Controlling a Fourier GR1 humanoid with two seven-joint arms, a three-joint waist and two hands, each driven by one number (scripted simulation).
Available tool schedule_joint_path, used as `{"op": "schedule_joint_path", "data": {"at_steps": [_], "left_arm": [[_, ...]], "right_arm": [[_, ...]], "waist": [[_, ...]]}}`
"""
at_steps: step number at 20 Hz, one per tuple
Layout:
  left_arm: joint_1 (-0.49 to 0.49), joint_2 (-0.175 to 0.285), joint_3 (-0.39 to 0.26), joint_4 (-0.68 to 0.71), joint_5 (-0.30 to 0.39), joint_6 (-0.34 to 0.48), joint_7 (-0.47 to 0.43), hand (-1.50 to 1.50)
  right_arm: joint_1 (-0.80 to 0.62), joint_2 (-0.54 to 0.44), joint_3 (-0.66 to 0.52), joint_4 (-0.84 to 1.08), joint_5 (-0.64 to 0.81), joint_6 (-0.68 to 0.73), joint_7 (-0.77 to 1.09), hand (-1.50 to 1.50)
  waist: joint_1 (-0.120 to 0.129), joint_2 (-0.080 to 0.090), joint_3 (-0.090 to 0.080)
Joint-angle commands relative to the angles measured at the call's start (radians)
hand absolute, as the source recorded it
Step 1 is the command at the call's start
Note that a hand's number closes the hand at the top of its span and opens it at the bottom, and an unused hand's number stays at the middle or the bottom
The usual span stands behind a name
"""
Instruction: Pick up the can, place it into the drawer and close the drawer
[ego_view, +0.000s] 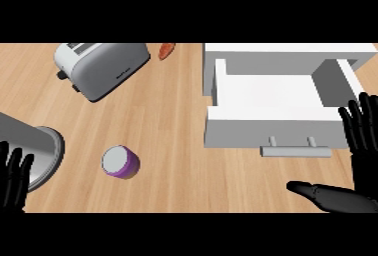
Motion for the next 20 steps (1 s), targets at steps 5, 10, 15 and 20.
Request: {"op": "schedule_joint_path", "data": {"at_steps": [5, 10, 15, 20], "left_arm": [[0.048, -0.003, -0.063, -0.049, -0.036, 0.059, 0.033, -1.5], [-0.05, -0.001, -0.017, 0.016, -0.03, 0.037, 0.086, -1.5], [-0.103, -0.003, -0.11, 0.149, -0.079, 0.129, 0.055, -1.5], [-0.067, -0.003, -0.16, 0.305, -0.056, 0.21, -0.095, -1.5]], "right_arm": [[-0.019, 0.019, -0.004, 0.094, 0.028, 0.01, -0.062, -1.5], [0.065, -0.007, -0.06, -0.044, -0.044, 0.054, 0.017, -1.5], [-0.011, -0.042, -0.126, 0.03, -0.077, 0.07, 0.011, -1.5], [0.07, -0.005, -0.099, -0.043, -0.066, 0.083, -0.023, -1.5]], "waist": [[-0.003, 0.0, 0.0], [-0.008, 0.0, 0.0], [-0.009, 0.001, 0.0], [-0.009, 0.0, 0.0]]}}
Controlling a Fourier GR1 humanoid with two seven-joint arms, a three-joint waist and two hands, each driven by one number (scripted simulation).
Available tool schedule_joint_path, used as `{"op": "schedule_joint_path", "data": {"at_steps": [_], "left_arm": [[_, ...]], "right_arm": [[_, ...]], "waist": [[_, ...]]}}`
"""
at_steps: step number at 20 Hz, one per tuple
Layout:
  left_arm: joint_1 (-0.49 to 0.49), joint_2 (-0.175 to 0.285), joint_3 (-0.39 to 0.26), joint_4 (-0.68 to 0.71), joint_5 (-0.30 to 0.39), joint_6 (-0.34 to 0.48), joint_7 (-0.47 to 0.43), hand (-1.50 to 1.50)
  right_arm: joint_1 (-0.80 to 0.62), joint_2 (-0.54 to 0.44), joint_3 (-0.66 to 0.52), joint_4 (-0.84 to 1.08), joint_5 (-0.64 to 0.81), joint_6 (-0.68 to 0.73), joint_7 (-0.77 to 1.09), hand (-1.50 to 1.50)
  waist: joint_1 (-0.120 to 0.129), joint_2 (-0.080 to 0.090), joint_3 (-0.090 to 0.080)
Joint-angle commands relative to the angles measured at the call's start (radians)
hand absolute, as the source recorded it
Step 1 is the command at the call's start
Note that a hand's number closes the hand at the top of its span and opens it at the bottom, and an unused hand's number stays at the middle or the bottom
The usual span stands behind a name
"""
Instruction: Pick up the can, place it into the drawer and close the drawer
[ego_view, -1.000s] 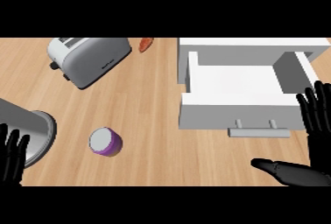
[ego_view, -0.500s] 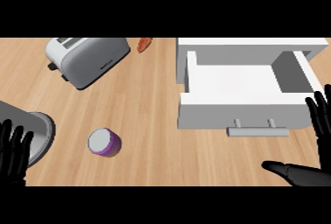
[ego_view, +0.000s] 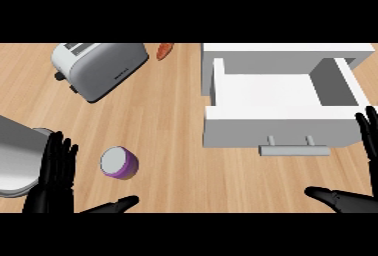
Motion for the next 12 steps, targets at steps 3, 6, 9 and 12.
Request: {"op": "schedule_joint_path", "data": {"at_steps": [3, 6, 9, 12], "left_arm": [[-0.005, 0.0, -0.025, 0.191, 0.06, 0.067, -0.172, -1.5], [0.019, 0.0, -0.038, 0.205, 0.046, 0.073, -0.173, -1.5], [-0.012, 0.0, 0.032, 0.328, 0.096, 0.043, -0.266, -1.5], [-0.009, 0.0, 0.039, 0.354, 0.13, 0.061, -0.296, -1.5]], "right_arm": [[-0.05, -0.022, -0.044, 0.029, -0.03, 0.019, 0.012, -1.5], [0.035, 0.005, -0.013, -0.125, -0.008, -0.001, 0.093, -1.5], [0.022, 0.046, 0.022, -0.013, 0.059, -0.006, -0.028, -1.5], [0.069, 0.025, -0.031, -0.031, 0.009, 0.042, -0.044, -1.5]], "waist": [[0.002, 0.0, 0.0], [0.0, -0.001, 0.0], [0.002, 0.0, 0.0], [0.001, 0.0, 0.0]]}}
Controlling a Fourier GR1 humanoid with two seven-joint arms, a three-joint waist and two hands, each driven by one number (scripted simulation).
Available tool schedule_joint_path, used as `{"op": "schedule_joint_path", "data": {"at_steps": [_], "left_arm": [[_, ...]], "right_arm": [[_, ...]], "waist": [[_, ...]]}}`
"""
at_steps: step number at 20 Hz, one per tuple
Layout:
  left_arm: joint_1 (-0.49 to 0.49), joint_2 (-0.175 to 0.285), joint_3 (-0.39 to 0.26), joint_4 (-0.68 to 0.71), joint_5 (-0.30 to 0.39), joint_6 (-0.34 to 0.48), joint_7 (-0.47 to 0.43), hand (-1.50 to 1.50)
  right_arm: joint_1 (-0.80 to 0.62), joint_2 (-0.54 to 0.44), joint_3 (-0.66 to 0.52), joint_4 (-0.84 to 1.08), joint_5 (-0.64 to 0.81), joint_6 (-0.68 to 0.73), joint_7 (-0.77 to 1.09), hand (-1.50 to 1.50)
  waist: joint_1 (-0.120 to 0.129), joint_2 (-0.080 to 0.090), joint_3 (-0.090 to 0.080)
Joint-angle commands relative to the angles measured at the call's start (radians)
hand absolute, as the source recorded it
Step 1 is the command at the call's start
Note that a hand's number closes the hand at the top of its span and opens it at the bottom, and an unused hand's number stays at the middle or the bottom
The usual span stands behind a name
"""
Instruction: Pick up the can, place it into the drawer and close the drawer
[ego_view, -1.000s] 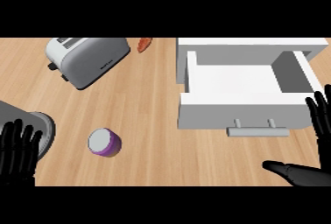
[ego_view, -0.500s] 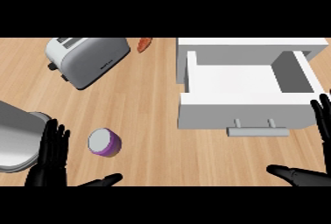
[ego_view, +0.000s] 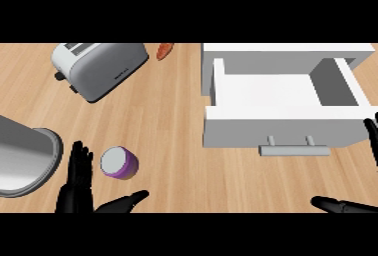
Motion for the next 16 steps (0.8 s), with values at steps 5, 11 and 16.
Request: {"op": "schedule_joint_path", "data": {"at_steps": [5, 11, 16], "left_arm": [[-0.05, -0.001, 0.03, 0.29, 0.142, 0.04, -0.228, -1.5], [-0.122, -0.001, 0.16, 0.442, 0.186, -0.046, -0.307, -1.5], [-0.114, -0.001, 0.098, 0.521, 0.237, 0.005, -0.394, -1.5]], "right_arm": [[-0.032, -0.05, -0.076, -0.013, -0.078, 0.044, 0.067, -1.5], [-0.018, -0.039, -0.097, -0.076, -0.096, 0.053, 0.107, -1.5], [0.039, 0.036, -0.036, -0.111, -0.013, 0.039, 0.064, -1.5]], "waist": [[-0.001, 0.001, 0.0], [-0.001, 0.001, 0.0], [-0.001, 0.0, 0.0]]}}
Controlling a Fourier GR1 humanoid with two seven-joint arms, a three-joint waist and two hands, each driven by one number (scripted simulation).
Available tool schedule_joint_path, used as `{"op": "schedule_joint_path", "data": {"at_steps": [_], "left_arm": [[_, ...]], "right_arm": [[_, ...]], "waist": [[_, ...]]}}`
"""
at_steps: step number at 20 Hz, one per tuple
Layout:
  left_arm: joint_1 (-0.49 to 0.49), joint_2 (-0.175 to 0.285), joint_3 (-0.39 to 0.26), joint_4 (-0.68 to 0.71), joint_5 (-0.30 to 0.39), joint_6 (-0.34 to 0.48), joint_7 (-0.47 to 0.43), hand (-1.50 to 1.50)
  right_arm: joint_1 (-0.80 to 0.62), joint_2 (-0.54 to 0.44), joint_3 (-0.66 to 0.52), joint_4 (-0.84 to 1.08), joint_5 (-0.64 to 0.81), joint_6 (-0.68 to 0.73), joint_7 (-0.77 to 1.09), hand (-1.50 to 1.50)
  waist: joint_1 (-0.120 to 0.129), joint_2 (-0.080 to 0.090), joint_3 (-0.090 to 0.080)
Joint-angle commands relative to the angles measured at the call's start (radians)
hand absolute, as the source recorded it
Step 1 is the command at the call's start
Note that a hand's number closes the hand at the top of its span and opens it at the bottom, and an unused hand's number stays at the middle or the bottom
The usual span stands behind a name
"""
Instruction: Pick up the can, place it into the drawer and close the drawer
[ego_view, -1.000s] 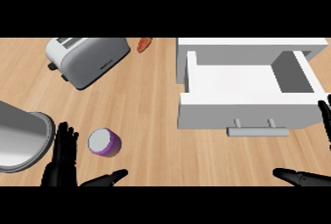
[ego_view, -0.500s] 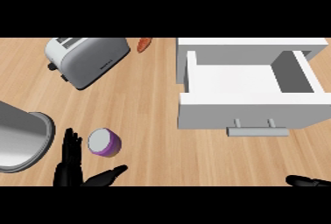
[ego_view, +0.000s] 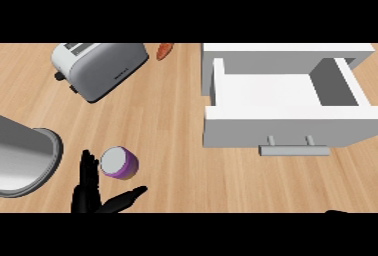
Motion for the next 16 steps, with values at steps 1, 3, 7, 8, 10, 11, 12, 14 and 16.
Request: {"op": "schedule_joint_path", "data": {"at_steps": [1, 3, 7, 8, 10, 11, 12, 14, 16], "left_arm": [[-0.12, -0.001, 0.018, 0.202, 0.081, 0.005, -0.089, -1.5], [-0.126, 0.022, 0.127, 0.242, 0.099, -0.079, -0.12, -1.5], [-0.152, 0.003, 0.146, 0.354, 0.114, -0.091, -0.203, -1.5], [-0.207, 0.016, 0.165, 0.395, 0.119, -0.103, -0.204, -1.5], [-0.197, 0.0, 0.051, 0.408, 0.169, -0.007, -0.247, -1.5], [-0.158, 0.03, 0.128, 0.329, 0.117, -0.091, -0.177, -1.5], [-0.217, 0.04, 0.167, 0.464, 0.132, -0.128, -0.246, -1.5], [-0.222, 0.022, 0.116, 0.361, 0.113, -0.099, -0.148, -1.5], [-0.33, 0.07, 0.204, 0.527, 0.143, -0.153, -0.235, -1.5]], "right_arm": [[0.009, 0.018, 0.005, -0.003, 0.019, -0.002, -0.001, -1.5], [-0.004, -0.018, -0.042, 0.037, -0.027, 0.043, -0.022, -1.5], [-0.025, -0.029, -0.079, 0.04, -0.054, 0.05, 0.0, -1.5], [0.029, 0.019, -0.004, -0.019, 0.028, 0.041, -0.008, -1.5], [-0.076, -0.008, -0.023, 0.02, 0.027, 0.003, 0.044, -1.5], [-0.008, -0.011, -0.089, 0.031, -0.044, 0.064, -0.018, -1.5], [0.006, 0.035, -0.015, -0.023, 0.011, 0.031, 0.003, -1.5], [-0.004, 0.007, -0.047, -0.057, -0.033, 0.04, 0.066, -1.5], [0.008, 0.021, -0.039, -0.045, 0.001, 0.032, 0.051, -1.5]], "waist": [[-0.003, 0.001, 0.0], [-0.002, 0.001, 0.0], [-0.001, 0.001, 0.0], [-0.003, 0.0, 0.0], [0.0, 0.001, 0.0], [0.0, 0.0, 0.0], [-0.002, 0.0, 0.0], [-0.001, 0.0, 0.0], [-0.004, 0.001, 0.0]]}}
